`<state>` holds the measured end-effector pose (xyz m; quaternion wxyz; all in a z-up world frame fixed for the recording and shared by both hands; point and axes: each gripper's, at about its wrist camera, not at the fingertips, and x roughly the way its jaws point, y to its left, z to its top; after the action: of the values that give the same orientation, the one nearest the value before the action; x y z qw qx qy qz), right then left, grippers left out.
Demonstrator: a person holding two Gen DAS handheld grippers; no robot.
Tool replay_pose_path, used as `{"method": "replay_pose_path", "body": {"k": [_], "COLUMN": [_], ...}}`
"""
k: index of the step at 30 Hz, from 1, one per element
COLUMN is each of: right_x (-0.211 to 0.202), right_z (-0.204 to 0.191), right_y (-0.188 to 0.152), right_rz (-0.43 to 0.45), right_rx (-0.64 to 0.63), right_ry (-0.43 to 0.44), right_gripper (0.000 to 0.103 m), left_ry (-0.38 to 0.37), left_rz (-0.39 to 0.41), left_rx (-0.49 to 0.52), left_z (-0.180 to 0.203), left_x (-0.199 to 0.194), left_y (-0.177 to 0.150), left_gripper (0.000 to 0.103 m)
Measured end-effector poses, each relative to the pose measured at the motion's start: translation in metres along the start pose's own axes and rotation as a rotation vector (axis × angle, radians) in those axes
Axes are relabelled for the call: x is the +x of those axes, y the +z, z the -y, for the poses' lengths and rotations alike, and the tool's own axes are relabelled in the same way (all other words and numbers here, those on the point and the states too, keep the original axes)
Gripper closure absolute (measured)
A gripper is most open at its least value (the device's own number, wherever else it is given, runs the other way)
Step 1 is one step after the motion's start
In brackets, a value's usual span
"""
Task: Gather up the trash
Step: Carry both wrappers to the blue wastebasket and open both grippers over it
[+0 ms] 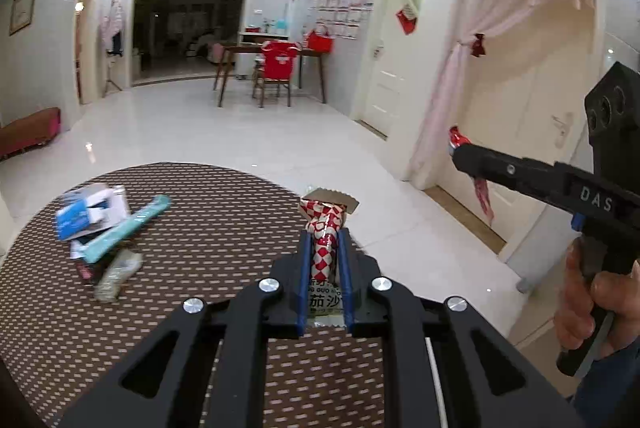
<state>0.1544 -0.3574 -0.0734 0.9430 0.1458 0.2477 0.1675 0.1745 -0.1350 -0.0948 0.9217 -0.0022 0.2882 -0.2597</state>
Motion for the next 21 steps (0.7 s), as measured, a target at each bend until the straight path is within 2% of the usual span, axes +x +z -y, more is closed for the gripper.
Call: {"method": "replay_pose_path", "body": {"k": [7,12,16,21], "right_x": [-0.021,-0.031,-0.029,-0.013], "right_z": [0.046,0.079,0.108,0.152], "right_y": [-0.004,-0.011,-0.023,-0.048], "right_rz": [0.02,0.024,0.003,-0.062], "right_rx": [0.07,0.123,0.181,0.281], "right_ry": [-0.071,-0.116,-0.153,-0.191], "right_gripper": [0.074,0.073,0.073,0.073], "left_ry": [-0.073,-0.097,-0.115,-0.122], "left_rz": [-0.03,-0.059,-0.106,-0.202], "left_rx": [0.027,0.036,0.072,0.128], "left_z": [0.045,0.068,0.094,0.129], "left_x": [0.025,0.048,0.072,0.117], "left_y": [-0.001,-0.004,-0.012,-0.032], "left_gripper": [0.09,0.09,0.09,0.09]}}
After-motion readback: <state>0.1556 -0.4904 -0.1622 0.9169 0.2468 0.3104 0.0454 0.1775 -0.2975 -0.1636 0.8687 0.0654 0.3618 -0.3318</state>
